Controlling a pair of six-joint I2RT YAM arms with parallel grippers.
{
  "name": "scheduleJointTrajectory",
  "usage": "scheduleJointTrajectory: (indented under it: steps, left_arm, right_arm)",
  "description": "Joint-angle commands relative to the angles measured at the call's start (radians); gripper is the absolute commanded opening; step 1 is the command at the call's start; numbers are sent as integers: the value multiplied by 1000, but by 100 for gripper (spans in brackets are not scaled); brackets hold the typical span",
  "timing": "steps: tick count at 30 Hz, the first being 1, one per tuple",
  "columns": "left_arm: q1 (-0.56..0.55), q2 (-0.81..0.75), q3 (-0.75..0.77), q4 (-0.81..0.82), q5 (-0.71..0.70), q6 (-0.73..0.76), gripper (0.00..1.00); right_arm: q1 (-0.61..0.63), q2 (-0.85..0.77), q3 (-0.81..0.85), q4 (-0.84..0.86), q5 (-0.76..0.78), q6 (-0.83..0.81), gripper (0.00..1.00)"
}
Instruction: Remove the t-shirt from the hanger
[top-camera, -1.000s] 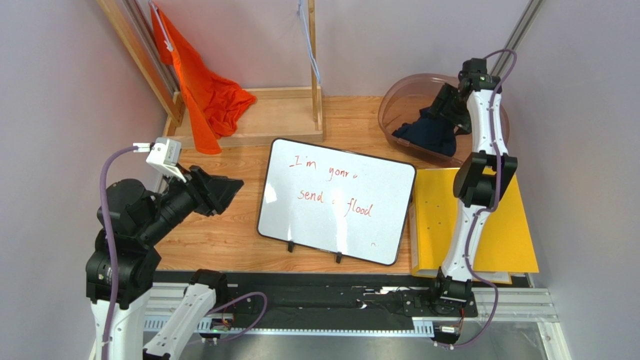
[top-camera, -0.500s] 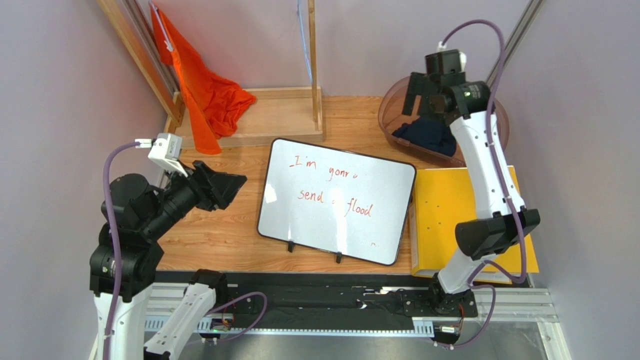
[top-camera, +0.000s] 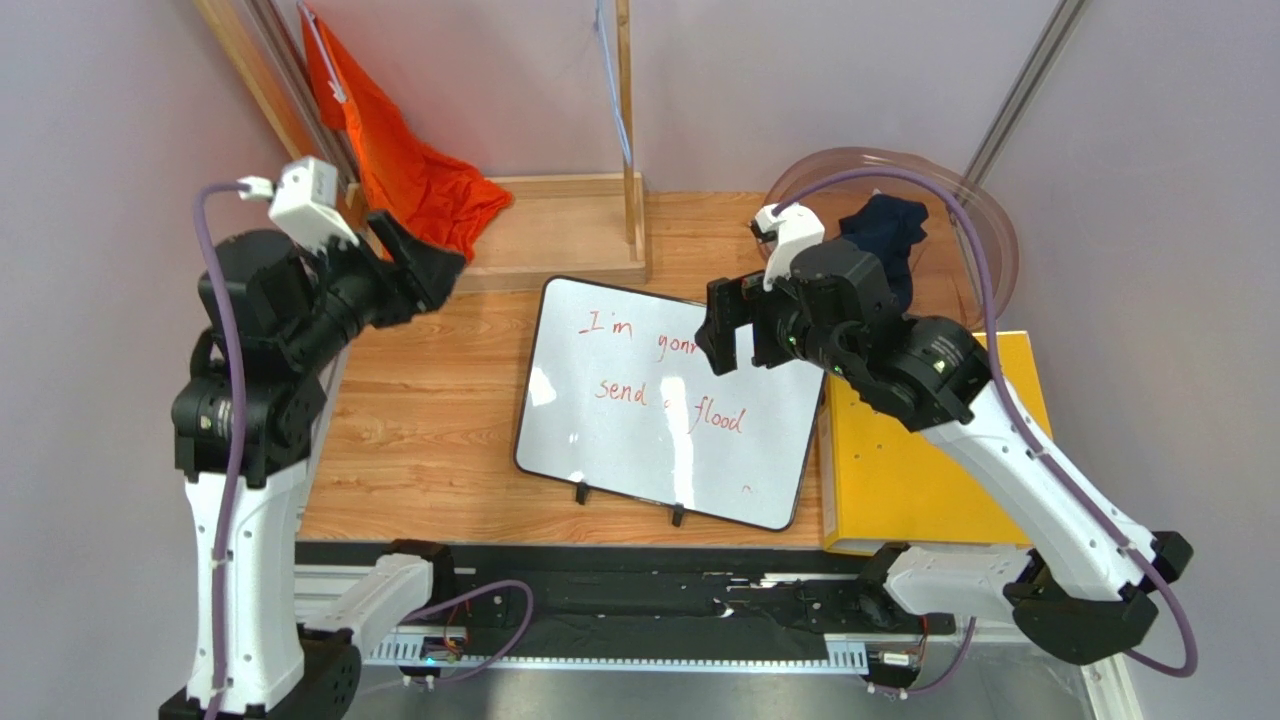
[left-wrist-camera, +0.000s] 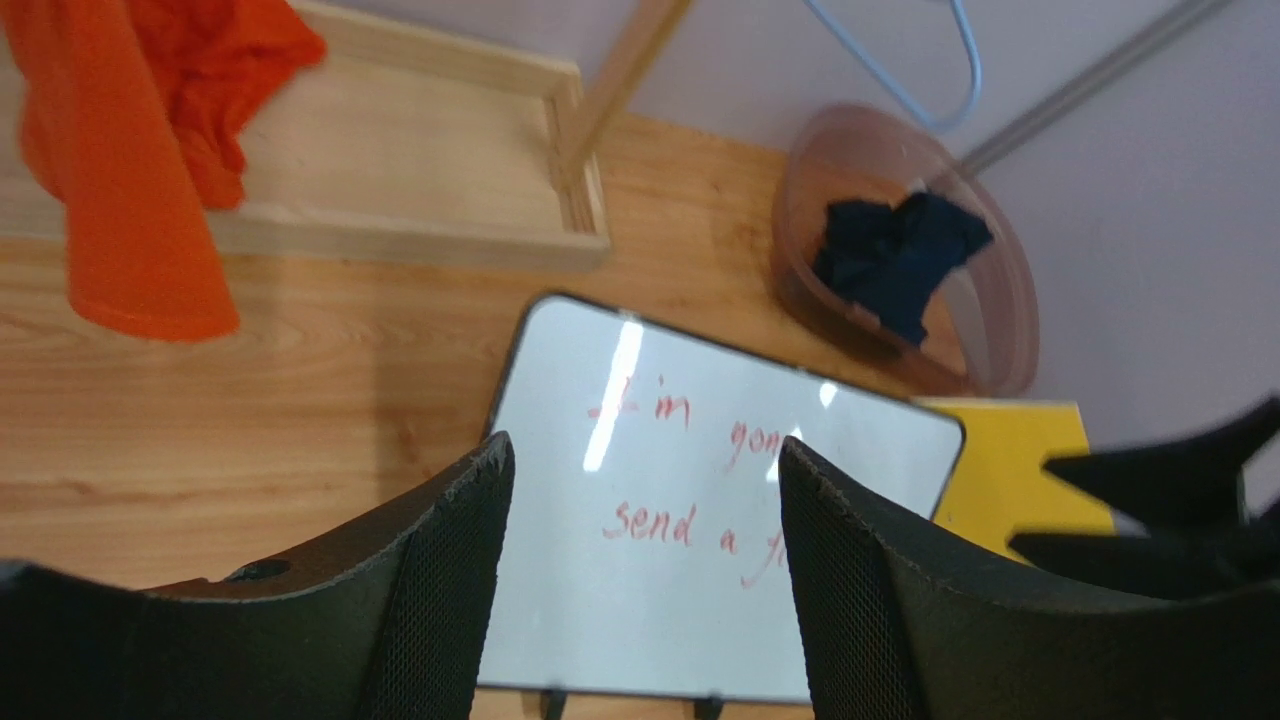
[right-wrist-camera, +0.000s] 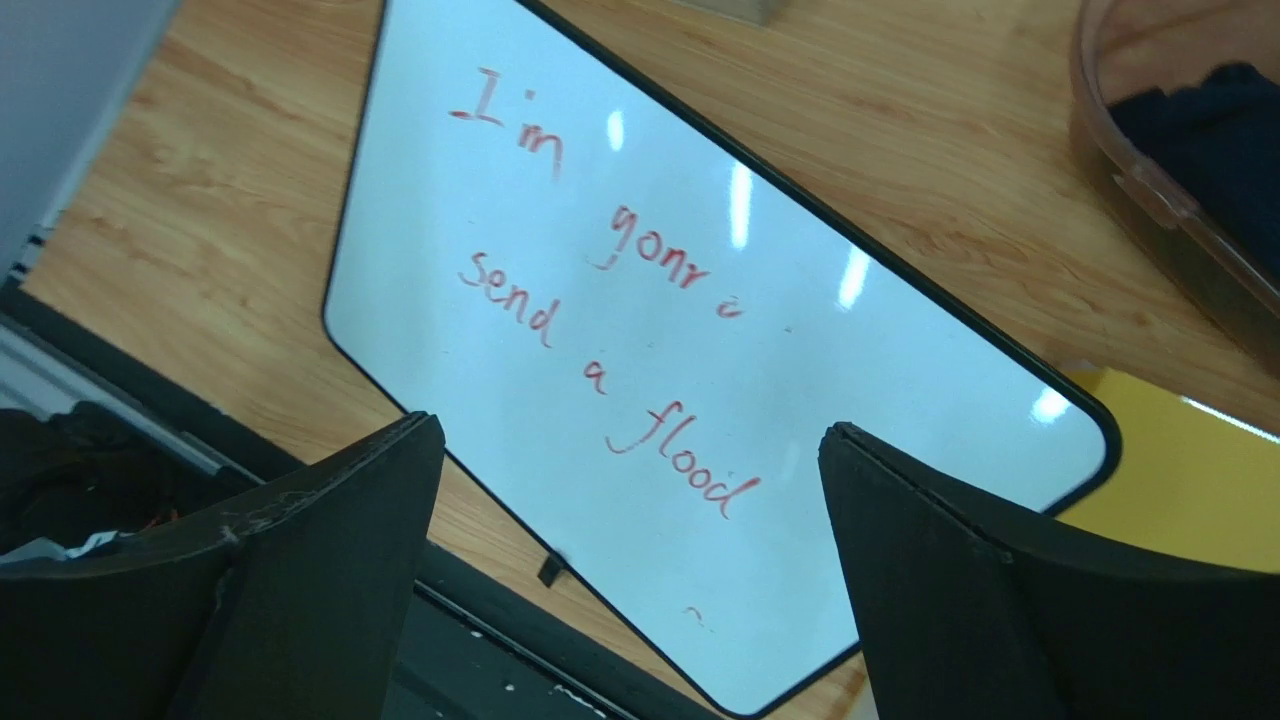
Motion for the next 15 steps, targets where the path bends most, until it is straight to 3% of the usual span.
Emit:
scheduleJointTrajectory:
  steps: [1,8,13,15]
  left_arm:
    - [104,134,220,9,-56,-79,70]
    - [197,383,541,-8,-197,-147,69]
    - [216,498,591,93,-420,-84,68]
    - [231,544,592,159,-444,-40,67]
  right_arm:
    - [55,-45,0,86,-74,-31,100]
    - [58,-115,-18,73,-64,-28,100]
    - [59,-167,-22,57,-34,-32,100]
    - [58,-177,-18,47,-24,-35,100]
